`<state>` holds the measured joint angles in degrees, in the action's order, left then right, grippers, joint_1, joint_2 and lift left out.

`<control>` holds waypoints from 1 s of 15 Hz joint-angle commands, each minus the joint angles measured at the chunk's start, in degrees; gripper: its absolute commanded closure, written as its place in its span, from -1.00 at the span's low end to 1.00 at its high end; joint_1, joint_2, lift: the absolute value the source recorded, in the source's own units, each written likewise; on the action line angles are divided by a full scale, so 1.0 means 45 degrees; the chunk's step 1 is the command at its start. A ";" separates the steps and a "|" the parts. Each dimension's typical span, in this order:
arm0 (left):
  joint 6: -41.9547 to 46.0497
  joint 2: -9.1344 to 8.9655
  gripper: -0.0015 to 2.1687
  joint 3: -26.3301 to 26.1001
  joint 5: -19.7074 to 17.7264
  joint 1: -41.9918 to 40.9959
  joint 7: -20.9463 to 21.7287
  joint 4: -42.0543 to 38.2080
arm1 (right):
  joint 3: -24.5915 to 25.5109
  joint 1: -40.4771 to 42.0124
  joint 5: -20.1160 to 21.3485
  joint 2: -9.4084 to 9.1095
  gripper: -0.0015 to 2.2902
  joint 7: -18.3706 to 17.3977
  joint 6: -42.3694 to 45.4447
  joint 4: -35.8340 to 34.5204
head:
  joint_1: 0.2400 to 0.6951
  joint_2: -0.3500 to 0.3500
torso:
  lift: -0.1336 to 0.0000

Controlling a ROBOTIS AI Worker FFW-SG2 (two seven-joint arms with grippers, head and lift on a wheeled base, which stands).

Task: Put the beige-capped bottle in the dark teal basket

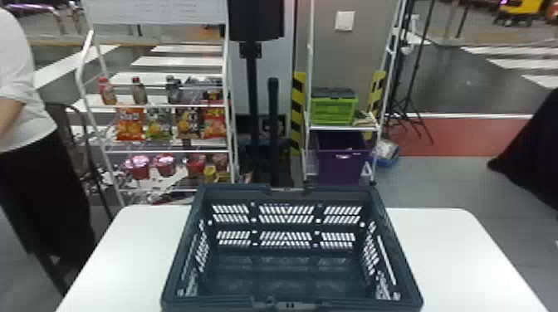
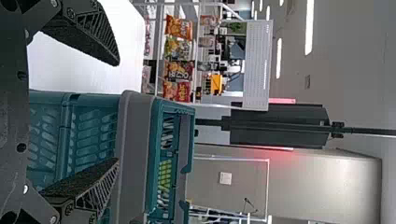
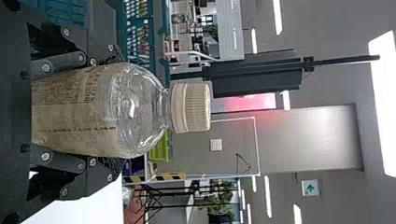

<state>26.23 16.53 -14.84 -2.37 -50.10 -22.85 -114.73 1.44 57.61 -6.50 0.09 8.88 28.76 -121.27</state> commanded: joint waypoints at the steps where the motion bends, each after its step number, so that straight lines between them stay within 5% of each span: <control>1: 0.0000 0.0000 -0.85 -0.0023 0.0019 0.0000 0.0000 0.0026 | -0.0027 -0.0204 0.0000 0.0000 1.00 0.0000 -0.0954 -0.0884 | 0.14 0.00 | 1.00; 7: 0.0000 0.0019 -0.85 -0.0023 0.0019 0.0000 0.0000 -0.0032 | 0.0071 -0.1532 -0.0078 0.0000 1.00 -0.0176 -0.4821 -0.2935 | 0.14 0.00 | 1.00; 15: -0.0312 0.0039 -0.85 0.0055 -0.0060 0.0078 -0.0020 -0.0150 | -0.0241 -0.5224 -0.0059 0.0059 1.00 -0.0605 -1.1344 -0.3696 | 0.14 0.00 | 1.00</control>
<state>25.09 16.70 -14.66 -2.54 -49.75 -22.94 -115.25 1.00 37.25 -6.85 0.35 6.23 -17.35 -137.61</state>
